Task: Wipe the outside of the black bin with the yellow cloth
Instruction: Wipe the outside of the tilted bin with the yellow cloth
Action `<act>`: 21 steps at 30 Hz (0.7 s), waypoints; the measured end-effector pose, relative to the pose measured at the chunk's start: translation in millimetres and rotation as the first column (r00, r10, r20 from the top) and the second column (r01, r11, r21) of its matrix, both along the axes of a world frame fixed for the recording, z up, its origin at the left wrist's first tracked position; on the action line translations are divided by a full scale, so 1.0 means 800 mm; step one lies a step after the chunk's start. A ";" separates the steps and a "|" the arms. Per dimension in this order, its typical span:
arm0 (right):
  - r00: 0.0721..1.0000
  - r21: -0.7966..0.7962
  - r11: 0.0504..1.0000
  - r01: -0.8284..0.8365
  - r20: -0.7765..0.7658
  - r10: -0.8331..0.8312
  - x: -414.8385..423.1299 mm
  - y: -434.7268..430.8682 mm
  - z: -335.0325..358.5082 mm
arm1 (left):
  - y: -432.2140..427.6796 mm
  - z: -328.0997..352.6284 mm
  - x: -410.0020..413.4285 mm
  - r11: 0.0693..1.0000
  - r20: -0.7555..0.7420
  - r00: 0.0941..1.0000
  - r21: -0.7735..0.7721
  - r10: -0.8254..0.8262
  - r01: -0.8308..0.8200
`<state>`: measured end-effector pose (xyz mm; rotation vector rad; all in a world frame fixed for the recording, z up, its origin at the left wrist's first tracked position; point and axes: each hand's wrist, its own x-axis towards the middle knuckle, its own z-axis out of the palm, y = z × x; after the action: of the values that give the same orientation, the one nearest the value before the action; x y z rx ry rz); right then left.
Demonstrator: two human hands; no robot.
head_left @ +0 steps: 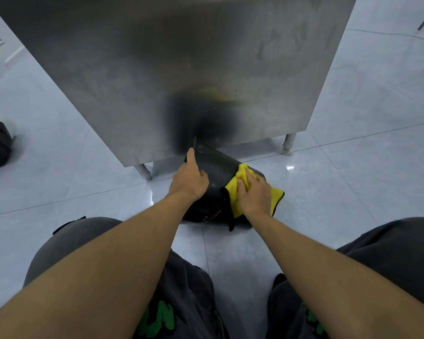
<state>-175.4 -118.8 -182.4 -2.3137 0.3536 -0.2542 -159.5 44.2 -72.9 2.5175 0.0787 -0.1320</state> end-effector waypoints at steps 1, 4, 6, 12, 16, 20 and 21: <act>0.998 0.012 0.999 0.045 -0.048 -0.045 0.001 -0.005 -0.001 | 0.001 -0.002 -0.002 1.000 -0.011 1.000 0.019 0.000 0.001; 0.996 0.046 0.997 0.058 -0.076 -0.054 0.001 -0.006 0.003 | 0.002 -0.003 -0.004 0.999 -0.029 0.999 -0.032 0.018 -0.019; 0.994 0.041 0.995 -0.094 0.064 0.091 -0.004 0.003 0.012 | 0.001 -0.003 0.000 0.998 -0.034 0.999 -0.056 0.029 -0.031; 0.867 -0.026 0.902 -0.431 0.265 0.422 -0.007 0.031 0.042 | -0.009 -0.003 0.004 0.995 -0.007 0.999 -0.087 0.051 -0.051; 0.927 0.016 0.947 -0.320 0.212 0.310 -0.004 0.031 0.032 | -0.006 -0.005 0.002 0.995 0.025 0.999 -0.093 0.030 -0.028; 0.991 0.037 0.992 -0.117 0.067 0.115 0.001 0.014 0.018 | 0.002 -0.003 0.002 1.000 0.000 1.000 0.022 0.015 -0.015; 0.997 0.043 0.996 -0.074 0.038 0.073 0.002 0.007 0.015 | 0.005 -0.004 0.001 0.999 -0.009 1.000 0.046 0.016 -0.016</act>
<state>-173.5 -113.1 -170.7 -2.2701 0.2532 -0.2487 -158.4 47.9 -76.0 2.5616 0.1071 -0.1370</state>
